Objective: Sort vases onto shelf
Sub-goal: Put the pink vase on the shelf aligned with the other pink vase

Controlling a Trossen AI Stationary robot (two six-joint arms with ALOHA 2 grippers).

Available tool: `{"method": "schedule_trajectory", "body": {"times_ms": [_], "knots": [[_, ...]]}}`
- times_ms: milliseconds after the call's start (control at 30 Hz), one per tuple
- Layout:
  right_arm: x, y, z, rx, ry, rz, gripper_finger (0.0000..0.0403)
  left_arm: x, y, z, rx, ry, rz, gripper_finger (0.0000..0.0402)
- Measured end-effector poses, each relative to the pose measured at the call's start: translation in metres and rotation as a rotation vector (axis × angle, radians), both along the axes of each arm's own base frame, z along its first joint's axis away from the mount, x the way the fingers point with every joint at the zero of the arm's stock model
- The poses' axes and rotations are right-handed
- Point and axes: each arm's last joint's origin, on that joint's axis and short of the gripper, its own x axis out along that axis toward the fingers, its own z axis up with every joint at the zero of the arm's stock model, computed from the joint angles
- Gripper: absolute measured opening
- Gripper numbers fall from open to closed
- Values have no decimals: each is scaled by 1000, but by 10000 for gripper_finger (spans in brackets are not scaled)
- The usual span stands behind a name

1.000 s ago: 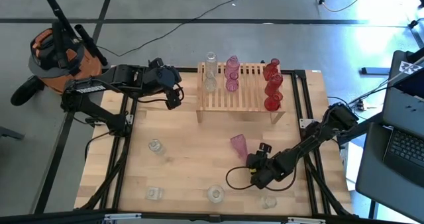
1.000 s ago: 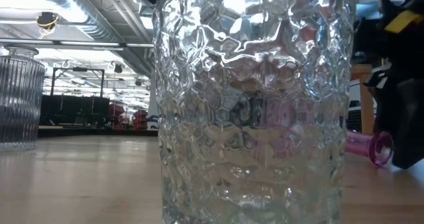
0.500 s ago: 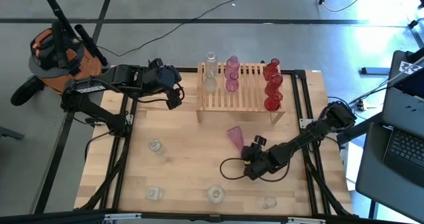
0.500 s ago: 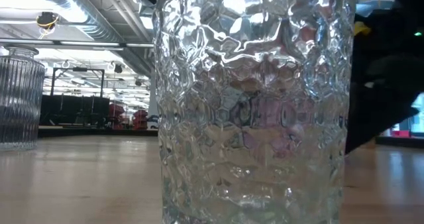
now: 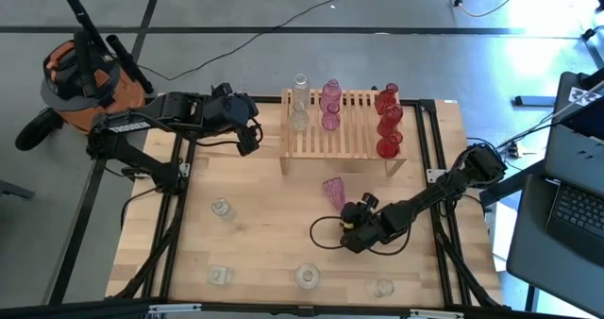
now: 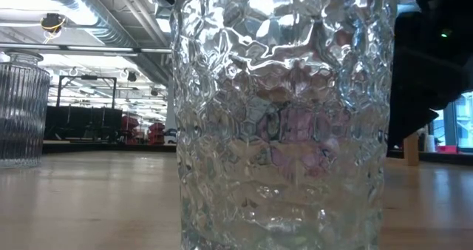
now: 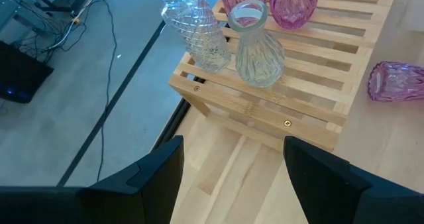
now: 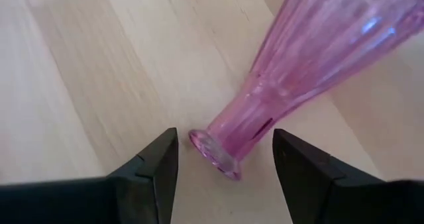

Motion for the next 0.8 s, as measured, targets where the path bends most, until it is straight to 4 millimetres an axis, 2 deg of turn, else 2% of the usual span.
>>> {"method": "schedule_trajectory", "body": {"times_ms": [233,600,700,800], "knots": [[4,2,-14,82,-57,-199,193,0,0,0,1,0,1,250],[10,2,-18,140,-123,-327,190,0,0,0,2,5,0,250],[10,-1,-18,154,-102,-337,163,0,0,0,5,9,-4,250],[9,-2,-19,145,-73,-312,104,0,0,0,6,11,-6,250]]}}
